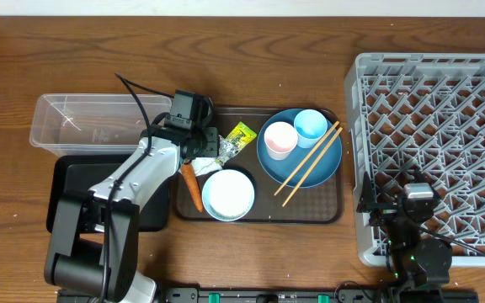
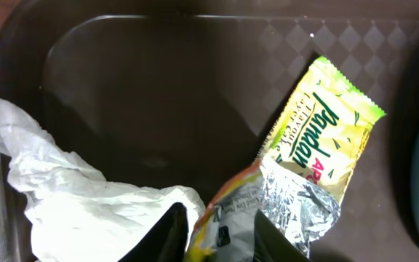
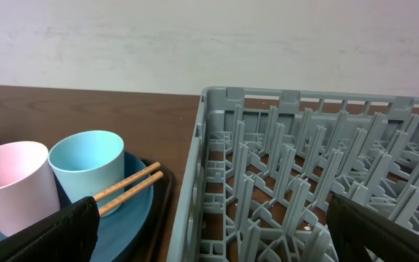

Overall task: Sort waste into correct bins and load items into the dishwasher rack
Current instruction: 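Lower the left gripper and grasp the foil wrapper with yellow packet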

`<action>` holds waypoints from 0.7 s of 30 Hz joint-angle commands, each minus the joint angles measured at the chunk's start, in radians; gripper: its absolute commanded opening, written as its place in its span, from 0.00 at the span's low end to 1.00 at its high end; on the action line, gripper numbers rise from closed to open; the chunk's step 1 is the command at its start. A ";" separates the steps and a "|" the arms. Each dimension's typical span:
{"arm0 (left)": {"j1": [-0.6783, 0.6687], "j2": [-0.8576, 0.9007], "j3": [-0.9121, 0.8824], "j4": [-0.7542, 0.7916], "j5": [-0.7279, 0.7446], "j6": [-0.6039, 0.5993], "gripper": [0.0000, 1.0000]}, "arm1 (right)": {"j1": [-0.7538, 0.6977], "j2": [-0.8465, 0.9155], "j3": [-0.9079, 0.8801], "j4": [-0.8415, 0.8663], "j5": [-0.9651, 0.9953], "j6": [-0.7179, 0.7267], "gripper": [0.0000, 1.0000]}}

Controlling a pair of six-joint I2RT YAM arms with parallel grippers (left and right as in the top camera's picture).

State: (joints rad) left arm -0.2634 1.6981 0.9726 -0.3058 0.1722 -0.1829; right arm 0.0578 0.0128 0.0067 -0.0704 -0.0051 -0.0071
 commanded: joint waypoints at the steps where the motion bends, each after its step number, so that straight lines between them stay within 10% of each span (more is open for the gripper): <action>1: 0.005 0.004 -0.011 -0.002 -0.048 0.005 0.26 | -0.011 0.000 -0.002 -0.004 -0.003 0.013 0.99; 21: 0.005 0.004 -0.011 -0.002 -0.072 -0.074 0.22 | -0.011 0.000 -0.001 -0.004 -0.002 0.013 0.99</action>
State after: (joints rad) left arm -0.2630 1.6981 0.9726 -0.3088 0.1192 -0.2409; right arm 0.0578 0.0128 0.0067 -0.0704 -0.0048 -0.0071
